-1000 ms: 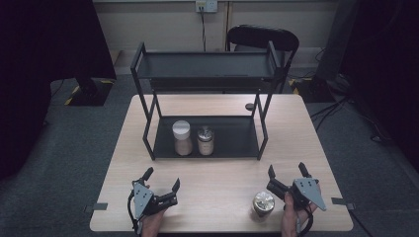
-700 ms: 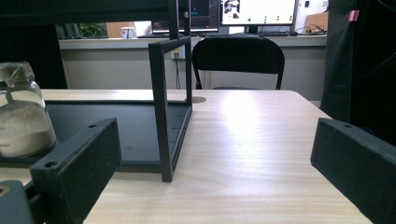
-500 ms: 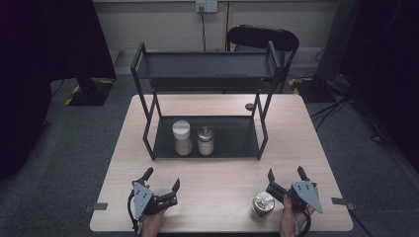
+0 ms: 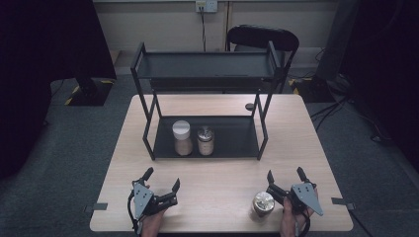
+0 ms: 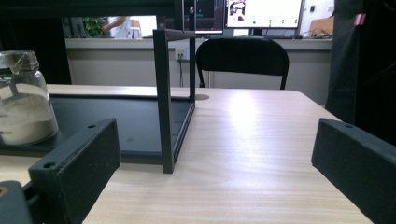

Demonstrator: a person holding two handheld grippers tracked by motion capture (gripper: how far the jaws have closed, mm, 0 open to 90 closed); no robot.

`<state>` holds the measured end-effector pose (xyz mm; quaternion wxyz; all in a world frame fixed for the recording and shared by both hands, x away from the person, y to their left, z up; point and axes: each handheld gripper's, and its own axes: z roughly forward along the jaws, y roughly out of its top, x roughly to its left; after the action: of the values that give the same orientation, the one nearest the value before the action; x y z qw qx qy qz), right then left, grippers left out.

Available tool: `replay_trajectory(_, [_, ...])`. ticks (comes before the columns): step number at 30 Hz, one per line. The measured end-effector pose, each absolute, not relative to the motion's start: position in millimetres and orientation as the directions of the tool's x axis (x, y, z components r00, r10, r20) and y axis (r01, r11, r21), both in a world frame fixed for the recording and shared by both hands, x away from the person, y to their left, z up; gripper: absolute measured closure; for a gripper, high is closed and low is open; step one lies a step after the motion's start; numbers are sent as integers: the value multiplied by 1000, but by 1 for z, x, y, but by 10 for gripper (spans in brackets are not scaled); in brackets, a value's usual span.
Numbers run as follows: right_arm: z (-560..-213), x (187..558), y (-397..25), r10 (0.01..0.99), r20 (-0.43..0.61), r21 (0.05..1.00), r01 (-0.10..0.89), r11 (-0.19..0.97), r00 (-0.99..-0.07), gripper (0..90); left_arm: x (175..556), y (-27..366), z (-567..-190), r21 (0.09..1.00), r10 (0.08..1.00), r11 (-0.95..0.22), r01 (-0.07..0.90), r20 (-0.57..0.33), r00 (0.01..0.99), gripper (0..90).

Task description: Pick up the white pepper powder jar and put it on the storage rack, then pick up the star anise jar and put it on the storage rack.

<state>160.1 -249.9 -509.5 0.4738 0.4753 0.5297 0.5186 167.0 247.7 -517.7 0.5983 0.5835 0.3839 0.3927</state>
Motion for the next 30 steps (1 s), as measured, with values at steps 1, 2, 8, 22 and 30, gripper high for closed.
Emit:
replay_trajectory(1, [-512,158,-249,996,-9,1000,-3,9,-91,1,167,248,-518,1000,918,10,-22,-1,397,6])
replay_trajectory(2, [-516,157,-247,997,-7,1000,-21,5,-79,0,167,248,-518,1000,918,10,-22,-1,397,6])
replay_trajectory(8, [-514,157,-248,996,-3,1000,-13,2,-85,0,167,248,-518,1000,918,10,-21,-1,397,7])
replay_trajectory(22, [-499,154,-243,998,-2,1000,26,4,-64,0,167,248,-518,1000,918,11,-22,-1,396,7])
replay_trajectory(30, [-490,148,-243,998,18,1000,17,-17,-54,17,167,248,-518,1000,918,11,-22,-1,396,8])
